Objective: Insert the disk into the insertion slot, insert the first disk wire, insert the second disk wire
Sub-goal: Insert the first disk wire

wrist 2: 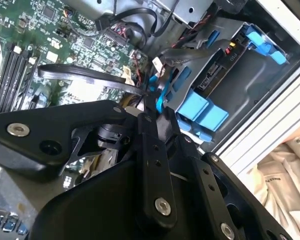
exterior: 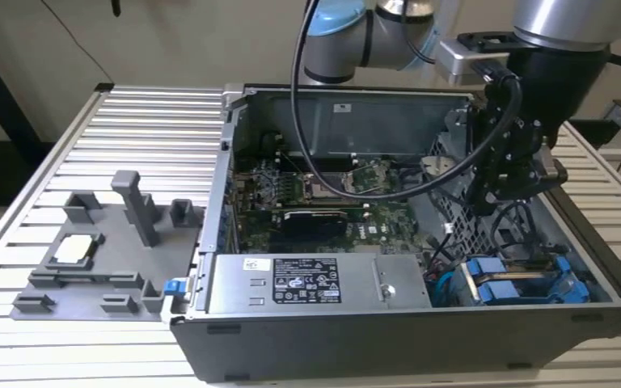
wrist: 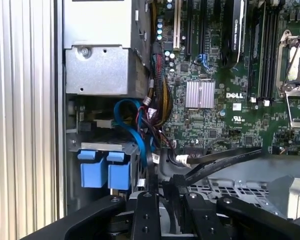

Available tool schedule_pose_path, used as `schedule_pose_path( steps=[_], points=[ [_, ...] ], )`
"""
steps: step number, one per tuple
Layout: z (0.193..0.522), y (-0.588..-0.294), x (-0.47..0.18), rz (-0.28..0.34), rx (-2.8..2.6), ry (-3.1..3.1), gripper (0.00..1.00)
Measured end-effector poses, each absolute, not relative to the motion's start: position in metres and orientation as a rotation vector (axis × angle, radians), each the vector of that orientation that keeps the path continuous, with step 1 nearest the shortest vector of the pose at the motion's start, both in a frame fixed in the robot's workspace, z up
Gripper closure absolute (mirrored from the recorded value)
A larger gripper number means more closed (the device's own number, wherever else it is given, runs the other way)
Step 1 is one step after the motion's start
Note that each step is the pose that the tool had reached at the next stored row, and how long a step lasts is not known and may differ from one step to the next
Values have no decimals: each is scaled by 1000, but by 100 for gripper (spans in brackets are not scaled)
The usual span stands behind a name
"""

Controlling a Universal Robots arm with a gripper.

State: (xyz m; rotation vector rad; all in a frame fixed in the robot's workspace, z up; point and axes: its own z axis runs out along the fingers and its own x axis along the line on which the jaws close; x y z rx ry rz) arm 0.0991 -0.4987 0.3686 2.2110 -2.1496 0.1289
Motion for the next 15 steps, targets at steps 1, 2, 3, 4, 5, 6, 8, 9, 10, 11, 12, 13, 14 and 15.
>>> schedule_pose_path(
  steps=[1, 2, 3, 4, 5, 6, 8, 9, 10, 11, 12, 13, 14, 15],
  points=[
    [368, -499, 98, 134, 2216, -2148, 74],
    [368, -498, 97, 139, 2221, -2147, 74],
    [367, -498, 97, 144, 2227, -2146, 74],
    [366, -498, 96, 150, 2233, -2145, 74],
    [365, -498, 94, 157, 2238, -2145, 74],
    [365, -498, 93, 164, 2242, -2146, 74],
    [363, -498, 90, 178, 2250, -2149, 74],
    [362, -498, 88, 187, 2255, -2151, 74],
    [362, -498, 87, 195, 2260, -2152, 74],
    [361, -498, 86, 205, 2265, -2154, 74],
    [361, -498, 84, 215, 2270, -2157, 74],
    [361, -498, 83, 224, 2274, -2159, 74],
    [360, -498, 82, 234, 2279, -2161, 74],
    [360, -498, 81, 241, 2283, -2163, 74]
  ],
)
